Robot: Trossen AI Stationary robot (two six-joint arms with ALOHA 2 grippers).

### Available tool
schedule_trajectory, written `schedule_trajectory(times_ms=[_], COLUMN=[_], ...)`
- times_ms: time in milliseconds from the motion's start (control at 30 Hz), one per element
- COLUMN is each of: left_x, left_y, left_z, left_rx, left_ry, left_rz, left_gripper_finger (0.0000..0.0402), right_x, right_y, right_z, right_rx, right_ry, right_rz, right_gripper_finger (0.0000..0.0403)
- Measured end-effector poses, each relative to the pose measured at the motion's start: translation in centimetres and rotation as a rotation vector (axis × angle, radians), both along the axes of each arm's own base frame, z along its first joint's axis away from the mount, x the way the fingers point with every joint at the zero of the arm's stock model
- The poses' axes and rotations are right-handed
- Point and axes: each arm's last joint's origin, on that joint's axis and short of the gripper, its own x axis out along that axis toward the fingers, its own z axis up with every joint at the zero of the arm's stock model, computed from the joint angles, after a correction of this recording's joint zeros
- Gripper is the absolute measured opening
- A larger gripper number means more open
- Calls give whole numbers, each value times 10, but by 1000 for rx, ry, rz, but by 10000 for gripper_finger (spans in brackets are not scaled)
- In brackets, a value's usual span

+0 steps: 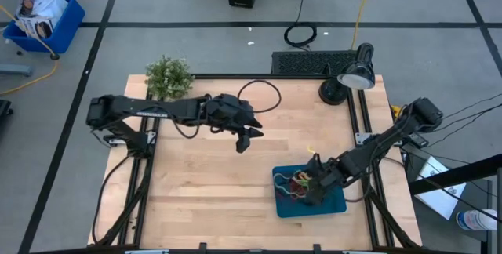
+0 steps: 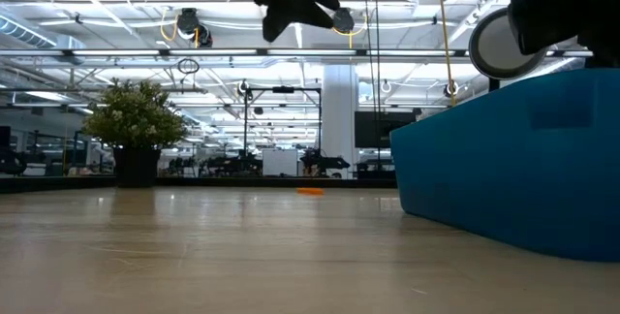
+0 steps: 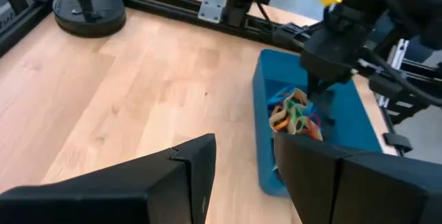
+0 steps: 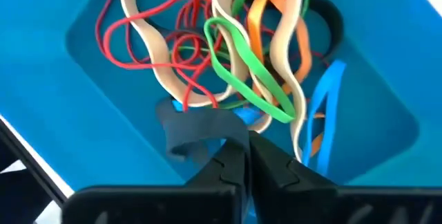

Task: Pick and place rubber bands into bin
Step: Put the black rubber band into the blue bin, then put the orange rubber band into the blue bin

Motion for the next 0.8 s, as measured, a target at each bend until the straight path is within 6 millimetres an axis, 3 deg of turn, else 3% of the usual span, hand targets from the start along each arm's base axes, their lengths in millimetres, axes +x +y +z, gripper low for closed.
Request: schedule_trajectory(times_ms=[300, 567, 800], left_x=[3, 3, 3], left_y=[9, 12, 13], left_z=[-6, -6, -6], left_rx=[3, -1, 0], left_ry=[13, 18, 19], left_rz=[22, 26, 24], left_gripper_finger=[154, 154, 154], right_x=[4, 4, -3], right_y=[1, 1, -5], right_z=[1, 1, 20], right_rx=[-11, -10, 7], right_ry=[-49, -51, -136], right_rz=[24, 23, -12], right_gripper_finger=[42, 128, 167])
